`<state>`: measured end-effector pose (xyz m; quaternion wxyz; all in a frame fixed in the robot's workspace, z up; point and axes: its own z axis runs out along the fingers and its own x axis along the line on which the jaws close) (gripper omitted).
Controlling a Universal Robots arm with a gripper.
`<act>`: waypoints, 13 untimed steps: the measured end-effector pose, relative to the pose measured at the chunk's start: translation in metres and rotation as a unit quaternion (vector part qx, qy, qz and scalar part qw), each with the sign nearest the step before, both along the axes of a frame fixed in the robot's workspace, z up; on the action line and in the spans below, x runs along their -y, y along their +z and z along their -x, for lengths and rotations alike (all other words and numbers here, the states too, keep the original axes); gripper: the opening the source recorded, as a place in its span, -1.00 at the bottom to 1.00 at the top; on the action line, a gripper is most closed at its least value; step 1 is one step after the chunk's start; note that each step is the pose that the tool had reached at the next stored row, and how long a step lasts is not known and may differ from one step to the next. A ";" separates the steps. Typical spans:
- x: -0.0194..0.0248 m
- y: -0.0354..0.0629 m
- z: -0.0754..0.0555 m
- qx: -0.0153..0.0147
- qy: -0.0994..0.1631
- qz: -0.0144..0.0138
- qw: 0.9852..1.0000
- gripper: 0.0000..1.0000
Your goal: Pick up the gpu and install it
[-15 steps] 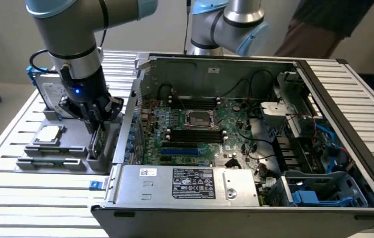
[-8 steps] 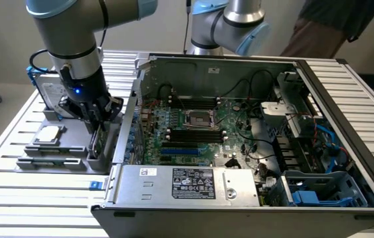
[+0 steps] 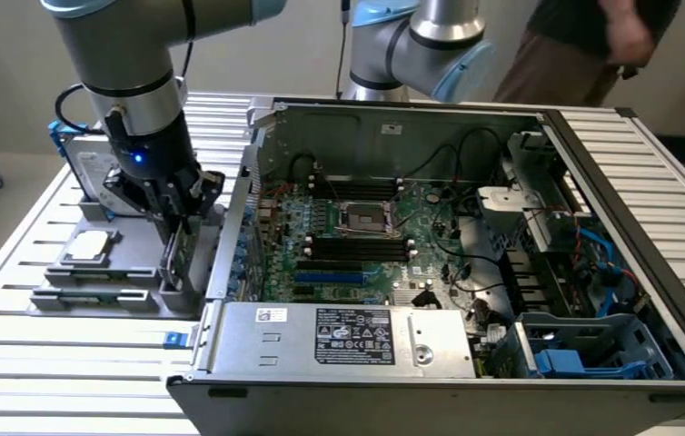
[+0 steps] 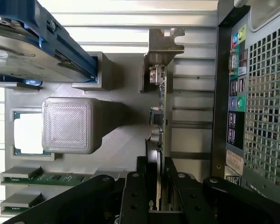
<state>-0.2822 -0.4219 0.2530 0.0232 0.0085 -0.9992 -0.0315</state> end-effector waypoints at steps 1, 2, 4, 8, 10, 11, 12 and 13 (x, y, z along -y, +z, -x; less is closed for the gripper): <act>0.0000 0.0046 0.000 0.000 0.000 0.000 1.000 -0.47; 0.0000 0.0091 0.000 0.000 0.000 0.000 1.000 -0.47; 0.0000 0.0185 0.000 0.000 0.000 0.000 1.000 -0.47; 0.0000 0.0367 0.000 0.000 0.000 0.000 1.000 -0.47; 0.0001 0.0457 0.000 0.000 0.000 0.000 1.000 -0.47; 0.0002 0.0501 -0.001 0.000 0.000 0.000 1.000 -0.47; 0.0004 0.0546 -0.002 0.000 0.000 0.000 1.000 -0.47; 0.0008 0.0592 -0.003 0.000 0.000 0.000 1.000 -0.47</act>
